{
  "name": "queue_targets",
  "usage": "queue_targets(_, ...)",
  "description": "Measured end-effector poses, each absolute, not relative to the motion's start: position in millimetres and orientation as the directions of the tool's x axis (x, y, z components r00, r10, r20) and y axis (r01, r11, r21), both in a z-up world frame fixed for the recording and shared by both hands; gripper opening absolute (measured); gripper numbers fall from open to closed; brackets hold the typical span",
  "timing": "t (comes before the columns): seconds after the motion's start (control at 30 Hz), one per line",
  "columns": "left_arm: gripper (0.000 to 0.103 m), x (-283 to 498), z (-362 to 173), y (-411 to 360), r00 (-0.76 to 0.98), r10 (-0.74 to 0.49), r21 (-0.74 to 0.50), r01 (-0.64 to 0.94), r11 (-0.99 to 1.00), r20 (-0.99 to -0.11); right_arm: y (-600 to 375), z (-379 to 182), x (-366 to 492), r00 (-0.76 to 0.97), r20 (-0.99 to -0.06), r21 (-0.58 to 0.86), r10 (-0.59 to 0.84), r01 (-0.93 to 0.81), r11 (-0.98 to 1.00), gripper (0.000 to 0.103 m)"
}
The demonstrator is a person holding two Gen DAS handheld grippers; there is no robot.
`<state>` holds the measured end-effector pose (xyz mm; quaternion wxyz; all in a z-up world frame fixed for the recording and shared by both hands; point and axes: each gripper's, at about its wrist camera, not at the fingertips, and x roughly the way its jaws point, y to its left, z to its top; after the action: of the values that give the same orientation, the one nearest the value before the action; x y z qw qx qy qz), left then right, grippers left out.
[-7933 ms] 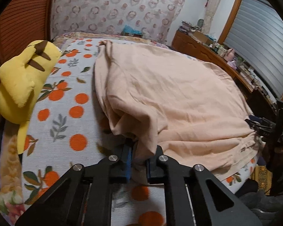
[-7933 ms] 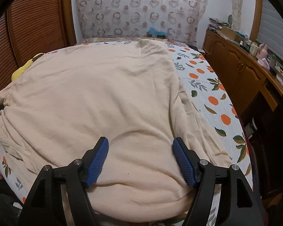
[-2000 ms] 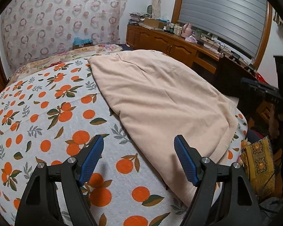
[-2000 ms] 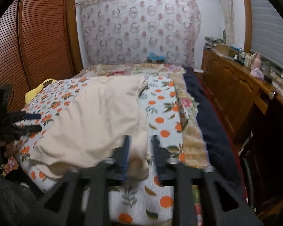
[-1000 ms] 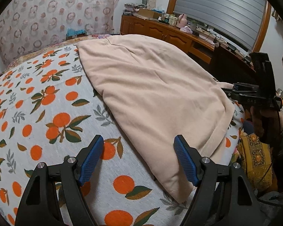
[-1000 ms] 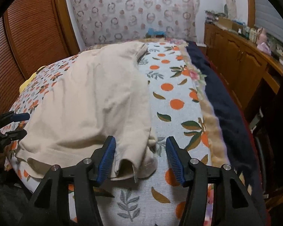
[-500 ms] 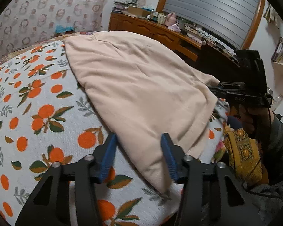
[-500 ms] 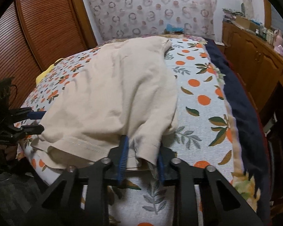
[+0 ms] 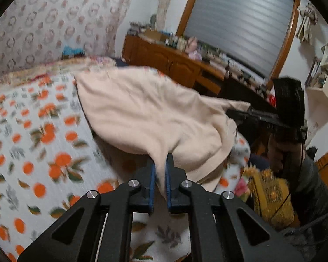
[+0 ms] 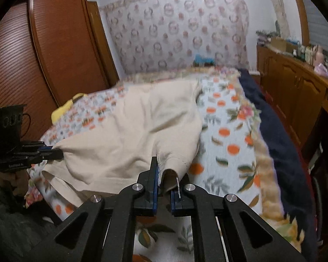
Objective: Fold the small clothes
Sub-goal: 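Grasp the shirt hem with both tools and fold it over the body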
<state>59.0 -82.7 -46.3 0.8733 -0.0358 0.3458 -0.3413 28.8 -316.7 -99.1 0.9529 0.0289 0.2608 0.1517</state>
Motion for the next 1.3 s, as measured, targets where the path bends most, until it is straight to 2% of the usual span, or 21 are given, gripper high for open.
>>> queue_targets(0.2,0.009,84,-13,-66,0.588,-0.629,-0.314,0.553,0.772,-0.508,-314,-66,26,0.855,-0.413,0.104,0.315,-0.299,0.948,0.007)
queue_targets(0.43,0.009,144,6,-59,0.639,-0.586,-0.288,0.516,0.807,-0.498,-305,-39,71,0.878,-0.365,0.068,0.309,-0.306,0.95,0.007)
queue_targets(0.6,0.009,191,4,-56,0.641,-0.56,-0.286,0.487,0.825,-0.524,-299,-35,118,0.88,-0.373,0.051,0.293,-0.296,0.954,0.007)
queue_targets(0.77,0.009,232,-9,-59,0.618,-0.539,-0.283,0.468,0.837,-0.572,-294,-42,164,0.858,-0.422,0.053,0.293,-0.299,0.953,0.007)
queue_targets(1.13,0.009,293,-41,-59,0.578,-0.509,-0.294,0.428,0.854,-0.638,-288,-38,220,0.817,-0.496,0.044,0.295,-0.316,0.948,0.008)
queue_targets(1.17,0.009,297,-45,-59,0.571,-0.506,-0.294,0.425,0.856,-0.646,-286,-37,223,0.816,-0.501,0.039,0.288,-0.311,0.95,0.008)
queue_targets(1.3,0.013,298,-49,-58,0.556,-0.507,-0.289,0.434,0.853,-0.659,-285,-28,226,0.825,-0.495,0.034,0.271,-0.294,0.955,0.024)
